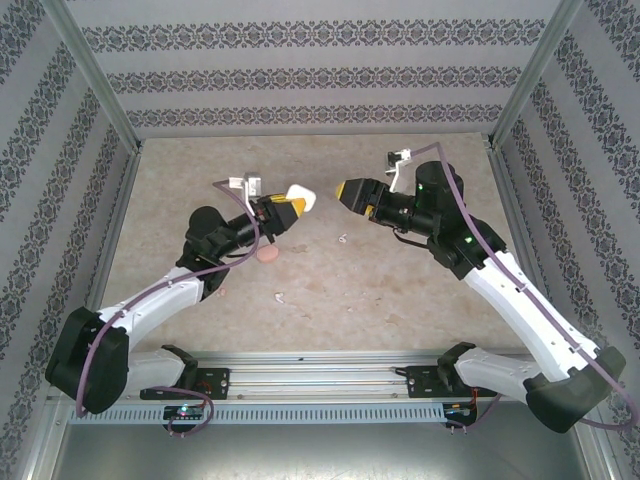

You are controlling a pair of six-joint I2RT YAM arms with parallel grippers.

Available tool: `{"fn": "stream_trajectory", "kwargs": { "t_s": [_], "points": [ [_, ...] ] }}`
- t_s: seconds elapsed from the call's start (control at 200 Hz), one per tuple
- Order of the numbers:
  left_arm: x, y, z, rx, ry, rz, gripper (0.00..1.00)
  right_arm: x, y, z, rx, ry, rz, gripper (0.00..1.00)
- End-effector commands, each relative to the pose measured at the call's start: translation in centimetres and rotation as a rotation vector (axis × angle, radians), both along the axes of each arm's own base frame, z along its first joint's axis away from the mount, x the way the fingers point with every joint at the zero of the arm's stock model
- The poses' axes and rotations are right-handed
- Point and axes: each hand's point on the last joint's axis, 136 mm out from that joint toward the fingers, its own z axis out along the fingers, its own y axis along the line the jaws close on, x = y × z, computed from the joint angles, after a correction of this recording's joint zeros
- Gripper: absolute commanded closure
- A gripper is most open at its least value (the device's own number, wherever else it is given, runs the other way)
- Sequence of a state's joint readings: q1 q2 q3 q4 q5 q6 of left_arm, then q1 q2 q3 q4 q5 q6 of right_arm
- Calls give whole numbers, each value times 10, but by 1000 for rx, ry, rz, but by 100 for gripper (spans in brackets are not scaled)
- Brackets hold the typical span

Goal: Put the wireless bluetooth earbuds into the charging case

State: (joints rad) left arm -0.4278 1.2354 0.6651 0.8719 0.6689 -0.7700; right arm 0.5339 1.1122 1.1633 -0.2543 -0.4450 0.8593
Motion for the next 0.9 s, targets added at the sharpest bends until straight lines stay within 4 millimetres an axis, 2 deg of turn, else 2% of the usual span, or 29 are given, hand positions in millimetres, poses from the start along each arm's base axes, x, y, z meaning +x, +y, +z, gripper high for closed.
{"fn": "stream_trajectory", "kwargs": {
  "t_s": [0.0,0.125,0.27,0.465,0.635,0.894],
  "points": [
    [-20,2,45,-118,-44,-138,84,-12,19,21,82,-100,153,39],
    [-26,2,56,-145,-51,-181,84,-13,27,20,116,-111,194,38],
    [-29,0,58,-162,-44,-214,84,-13,37,21,167,-119,228,44],
    [-30,-2,60,-187,-35,-250,84,-17,50,20,169,-122,271,45],
    [-31,-4,61,-188,-35,-271,84,-13,55,16,168,-112,277,56],
    [-34,-5,64,-186,-28,-294,85,-11,61,14,177,-116,302,62]
  ]
}}
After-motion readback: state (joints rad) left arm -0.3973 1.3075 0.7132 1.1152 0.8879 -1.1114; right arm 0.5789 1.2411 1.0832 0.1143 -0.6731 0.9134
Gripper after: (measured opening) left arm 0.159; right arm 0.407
